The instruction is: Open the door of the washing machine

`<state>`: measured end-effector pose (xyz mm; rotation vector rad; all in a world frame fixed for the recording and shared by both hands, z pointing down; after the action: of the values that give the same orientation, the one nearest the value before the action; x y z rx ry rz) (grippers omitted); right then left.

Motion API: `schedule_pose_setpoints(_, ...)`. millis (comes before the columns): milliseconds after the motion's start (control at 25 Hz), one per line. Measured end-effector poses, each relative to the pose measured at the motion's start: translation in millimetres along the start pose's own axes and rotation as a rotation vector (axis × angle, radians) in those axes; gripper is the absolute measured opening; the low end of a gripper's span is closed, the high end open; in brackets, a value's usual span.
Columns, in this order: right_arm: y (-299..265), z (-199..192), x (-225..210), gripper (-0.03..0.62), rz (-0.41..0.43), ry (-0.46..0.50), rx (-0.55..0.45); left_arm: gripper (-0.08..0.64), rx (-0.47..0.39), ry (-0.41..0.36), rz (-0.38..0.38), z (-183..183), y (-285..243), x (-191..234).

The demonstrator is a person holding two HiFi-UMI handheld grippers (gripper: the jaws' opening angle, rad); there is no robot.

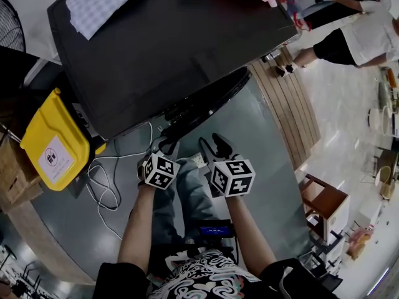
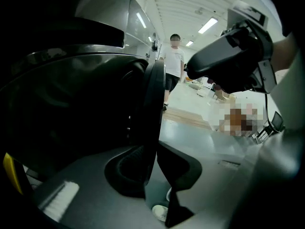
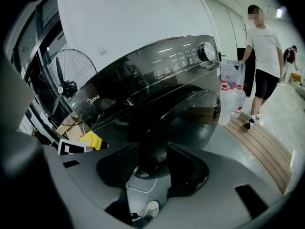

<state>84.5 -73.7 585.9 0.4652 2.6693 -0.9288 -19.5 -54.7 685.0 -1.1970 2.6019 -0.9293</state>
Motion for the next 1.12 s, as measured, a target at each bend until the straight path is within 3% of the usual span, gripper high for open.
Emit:
schedule_pose_setpoints(360, -7.1, -5.9, -5.3, 0.213, -0.099, -0.028, 0.018, 0.077, -0.009, 0.015, -0.071, -3.7, -5.7, -50.0)
schedule_pose_setpoints(560, -9.8, -17.9, -14.8, 0.21, -0.201, 0.006, 0.067, 0.084, -0.003, -0.006, -0.174, -4.9, -6.8, -76.0)
schedule_pose_setpoints(680, -3.5, -21.2, -19.3, 0.206, -0.219, 0.016, 0.078, 0.093, -0.011, 0.021, -0.211, -6.7, -0.6, -82.3)
schedule_pose_setpoints(1120, 27.9, -32.5, -40.5, 0.164, -0.279, 0.0, 0.1, 0.088, -0.054, 0.178, -0.088, -9.8, 29.5, -47.1)
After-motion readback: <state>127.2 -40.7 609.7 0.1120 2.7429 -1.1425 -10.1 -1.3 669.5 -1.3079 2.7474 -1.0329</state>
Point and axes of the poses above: the fingertips, and each gripper's own axes: y backward along the fingers, x to its left, z out of its top, the point moved 2 cm from there along y, backward along the fingers, and after that the axes turned 14 degrees about -x, right-handed, at the moved point
